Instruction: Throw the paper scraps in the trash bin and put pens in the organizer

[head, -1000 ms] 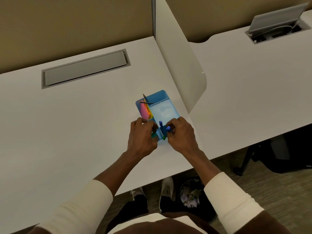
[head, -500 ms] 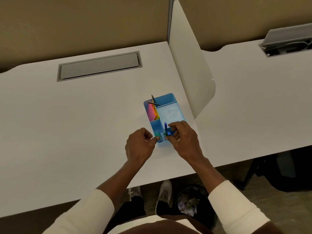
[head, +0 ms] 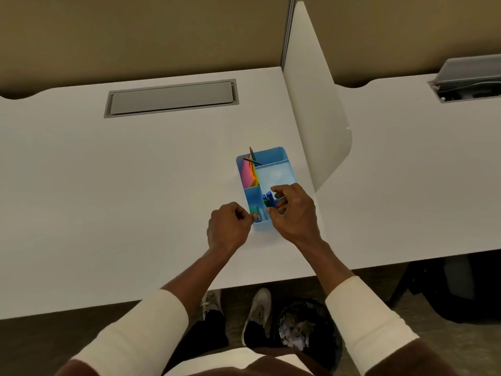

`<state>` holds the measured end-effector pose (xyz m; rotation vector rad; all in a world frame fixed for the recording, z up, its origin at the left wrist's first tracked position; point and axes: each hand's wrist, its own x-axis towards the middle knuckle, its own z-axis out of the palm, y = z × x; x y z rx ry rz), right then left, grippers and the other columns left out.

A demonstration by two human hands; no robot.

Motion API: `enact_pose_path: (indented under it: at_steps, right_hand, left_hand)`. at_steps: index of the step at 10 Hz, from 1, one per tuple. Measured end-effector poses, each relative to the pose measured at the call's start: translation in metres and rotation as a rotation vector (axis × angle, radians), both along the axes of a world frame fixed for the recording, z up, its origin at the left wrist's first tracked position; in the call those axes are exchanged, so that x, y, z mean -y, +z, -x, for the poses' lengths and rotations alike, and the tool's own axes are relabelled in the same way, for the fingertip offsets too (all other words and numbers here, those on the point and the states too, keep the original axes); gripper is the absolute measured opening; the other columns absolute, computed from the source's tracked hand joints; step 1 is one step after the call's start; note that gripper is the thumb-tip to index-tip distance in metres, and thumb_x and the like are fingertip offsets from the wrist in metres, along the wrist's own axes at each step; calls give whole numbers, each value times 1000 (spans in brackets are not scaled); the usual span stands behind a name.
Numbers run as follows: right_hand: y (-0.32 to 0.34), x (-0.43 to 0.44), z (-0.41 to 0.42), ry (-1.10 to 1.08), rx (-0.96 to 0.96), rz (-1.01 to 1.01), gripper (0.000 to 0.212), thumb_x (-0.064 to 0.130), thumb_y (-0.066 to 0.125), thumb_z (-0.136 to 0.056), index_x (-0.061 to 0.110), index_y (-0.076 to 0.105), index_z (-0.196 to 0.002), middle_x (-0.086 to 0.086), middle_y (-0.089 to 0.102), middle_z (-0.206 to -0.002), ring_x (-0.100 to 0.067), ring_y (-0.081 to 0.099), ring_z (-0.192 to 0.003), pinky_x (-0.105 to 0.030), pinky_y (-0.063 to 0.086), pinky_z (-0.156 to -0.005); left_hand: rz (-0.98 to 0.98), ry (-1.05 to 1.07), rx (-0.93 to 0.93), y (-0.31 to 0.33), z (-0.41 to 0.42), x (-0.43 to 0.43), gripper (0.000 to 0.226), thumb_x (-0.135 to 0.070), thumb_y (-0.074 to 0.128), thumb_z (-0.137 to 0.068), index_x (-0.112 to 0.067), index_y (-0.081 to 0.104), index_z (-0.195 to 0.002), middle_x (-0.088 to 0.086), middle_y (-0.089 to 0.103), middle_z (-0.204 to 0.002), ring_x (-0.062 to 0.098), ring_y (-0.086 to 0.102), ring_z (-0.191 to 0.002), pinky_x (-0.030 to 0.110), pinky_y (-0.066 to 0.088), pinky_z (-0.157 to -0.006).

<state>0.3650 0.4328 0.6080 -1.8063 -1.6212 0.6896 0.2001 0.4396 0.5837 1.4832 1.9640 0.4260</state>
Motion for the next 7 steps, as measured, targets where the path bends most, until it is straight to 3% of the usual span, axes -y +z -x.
enact_pose_path:
  at_steps: [2, 4, 6, 7]
  right_hand:
    - [-1, 0, 7, -2, 9, 28, 52, 23, 85, -85, 6, 65, -130, -15, 66, -129, -29, 71, -111, -33, 55, -101]
    - [-5, 2, 7, -38, 10, 41, 54, 24, 85, -84, 5, 64, -130, -15, 65, -128, -28, 72, -107, -24, 52, -93]
    - [-1, 31, 3, -89, 54, -76, 44, 20, 82, -88, 10, 63, -126, -10, 66, -128, -24, 72, -106, -34, 64, -90]
    - [-2, 44, 11, -82, 61, -101, 38, 22, 81, -89, 9, 65, -120, -10, 69, -128, -24, 72, -108, -33, 61, -92]
  left_hand:
    - [1, 2, -1, 0, -2, 2, 25, -41, 74, -95, -17, 75, -98, 0, 75, -90, 14, 64, -77, 30, 55, -72]
    - [-2, -3, -6, 0, -2, 4, 27, -43, 73, -95, -16, 75, -97, -1, 72, -86, 15, 65, -77, 29, 53, -71]
    - [-7, -12, -31, 1, 4, 12, 32, -53, 71, -94, -22, 69, -87, -7, 65, -75, 12, 58, -65, 28, 47, -65]
    - [-2, -18, -65, -3, 19, 21, 34, -58, 71, -91, -26, 66, -81, -12, 62, -70, 10, 59, -65, 29, 52, -66]
